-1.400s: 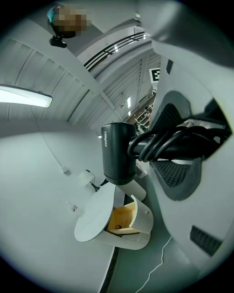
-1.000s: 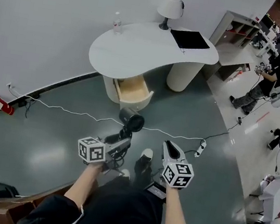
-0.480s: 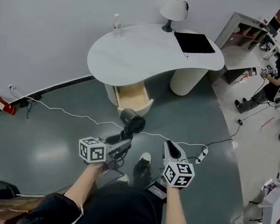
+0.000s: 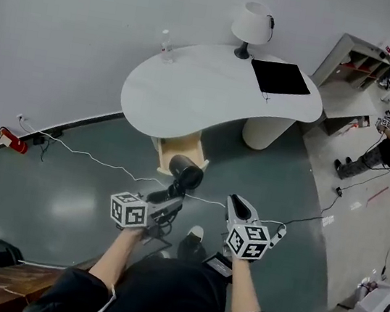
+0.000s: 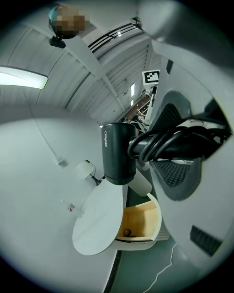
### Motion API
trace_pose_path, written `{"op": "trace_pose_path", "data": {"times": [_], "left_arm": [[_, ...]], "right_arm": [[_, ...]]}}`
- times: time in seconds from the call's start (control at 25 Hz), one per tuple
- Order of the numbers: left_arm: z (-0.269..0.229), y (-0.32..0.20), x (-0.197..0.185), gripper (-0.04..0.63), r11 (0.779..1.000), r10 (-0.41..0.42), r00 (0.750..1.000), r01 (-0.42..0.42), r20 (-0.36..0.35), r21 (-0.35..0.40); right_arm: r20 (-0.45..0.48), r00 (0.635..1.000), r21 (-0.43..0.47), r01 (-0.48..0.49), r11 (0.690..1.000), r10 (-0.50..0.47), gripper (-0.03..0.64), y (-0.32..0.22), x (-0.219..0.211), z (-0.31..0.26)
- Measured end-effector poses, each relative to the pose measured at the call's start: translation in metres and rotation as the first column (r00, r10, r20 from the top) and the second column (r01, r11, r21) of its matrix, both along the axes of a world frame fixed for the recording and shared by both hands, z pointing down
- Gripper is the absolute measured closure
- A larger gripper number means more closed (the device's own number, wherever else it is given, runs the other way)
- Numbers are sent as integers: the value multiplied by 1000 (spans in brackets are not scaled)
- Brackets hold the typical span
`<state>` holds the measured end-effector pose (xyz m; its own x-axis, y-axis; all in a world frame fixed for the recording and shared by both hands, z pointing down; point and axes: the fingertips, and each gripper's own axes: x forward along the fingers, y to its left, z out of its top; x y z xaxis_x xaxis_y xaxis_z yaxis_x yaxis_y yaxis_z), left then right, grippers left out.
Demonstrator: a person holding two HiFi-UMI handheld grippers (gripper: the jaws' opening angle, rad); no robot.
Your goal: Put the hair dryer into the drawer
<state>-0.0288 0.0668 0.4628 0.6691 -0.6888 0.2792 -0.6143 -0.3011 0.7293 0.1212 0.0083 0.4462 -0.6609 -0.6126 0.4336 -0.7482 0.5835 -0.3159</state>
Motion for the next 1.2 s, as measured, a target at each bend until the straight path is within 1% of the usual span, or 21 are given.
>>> {"op": "trace_pose_path", "data": {"times": [0.32,0.44,0.64,0.88,1.08,1.2], "left_arm": [[-1,-54,10,393,998,-67,998,67,14,5],[0,-63,11,392,996,-85,996,85,23,1],[-4,-73,7,392,996,-92,994,91,52,4],[-3,-86,-1,393,998,-56,993,55,109,8],[6,-96,-6,393,1000,-6,993,6,116,-1],[13,-105,-13,393,999,33,991,-32,132,-13]], "right_arm": [[3,996,-3,85,996,-85,581,-65,8,4],[15,994,-11,106,994,-106,581,-75,5,8],[30,990,-24,137,990,-137,581,-83,-7,12],[34,988,-39,151,988,-149,581,-89,-18,17],[23,993,-51,117,992,-116,581,-100,-21,22],[11,995,-58,101,993,-100,581,-108,-29,24]]}}
